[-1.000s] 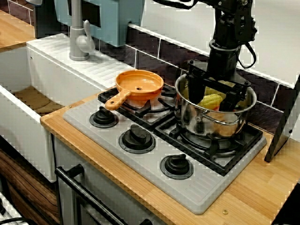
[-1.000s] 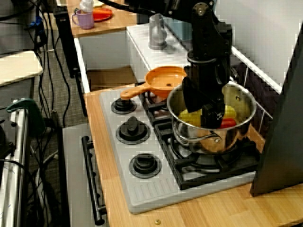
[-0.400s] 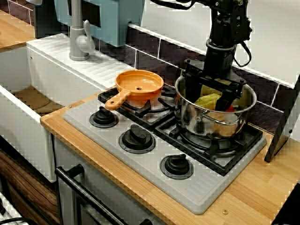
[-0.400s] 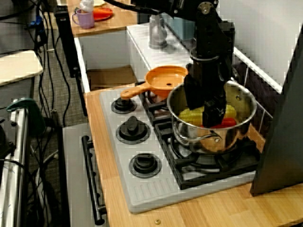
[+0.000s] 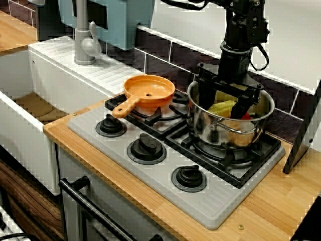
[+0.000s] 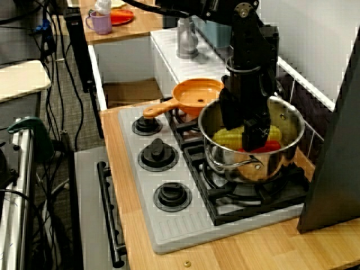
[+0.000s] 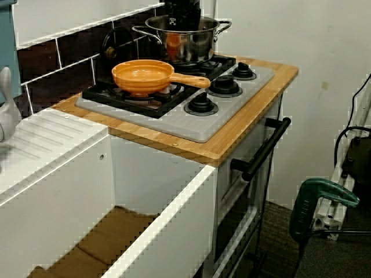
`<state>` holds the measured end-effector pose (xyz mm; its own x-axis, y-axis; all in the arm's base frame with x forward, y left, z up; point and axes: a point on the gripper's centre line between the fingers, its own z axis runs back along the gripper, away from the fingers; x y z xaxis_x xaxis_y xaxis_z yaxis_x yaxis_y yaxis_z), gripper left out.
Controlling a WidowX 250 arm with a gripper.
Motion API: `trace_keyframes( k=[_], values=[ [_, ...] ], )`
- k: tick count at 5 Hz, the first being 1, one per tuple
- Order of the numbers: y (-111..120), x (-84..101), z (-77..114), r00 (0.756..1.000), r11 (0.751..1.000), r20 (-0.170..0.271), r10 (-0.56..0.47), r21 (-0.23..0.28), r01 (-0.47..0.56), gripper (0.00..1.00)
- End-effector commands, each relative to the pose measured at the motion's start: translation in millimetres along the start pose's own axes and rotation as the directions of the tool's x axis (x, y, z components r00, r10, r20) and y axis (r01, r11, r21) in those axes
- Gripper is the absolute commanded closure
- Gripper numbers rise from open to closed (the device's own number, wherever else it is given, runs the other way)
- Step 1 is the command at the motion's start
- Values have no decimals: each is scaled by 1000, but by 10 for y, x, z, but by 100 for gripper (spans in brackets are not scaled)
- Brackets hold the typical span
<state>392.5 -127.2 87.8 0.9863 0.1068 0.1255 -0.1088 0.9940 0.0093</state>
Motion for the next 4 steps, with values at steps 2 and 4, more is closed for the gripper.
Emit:
trace_keyframes(
  k=[2,4],
  values=[
    [75,-12,122,999,999,26,19,-27,-18,0],
    [24,-114,69,1000,999,7,12,-35,-12,0]
  ],
)
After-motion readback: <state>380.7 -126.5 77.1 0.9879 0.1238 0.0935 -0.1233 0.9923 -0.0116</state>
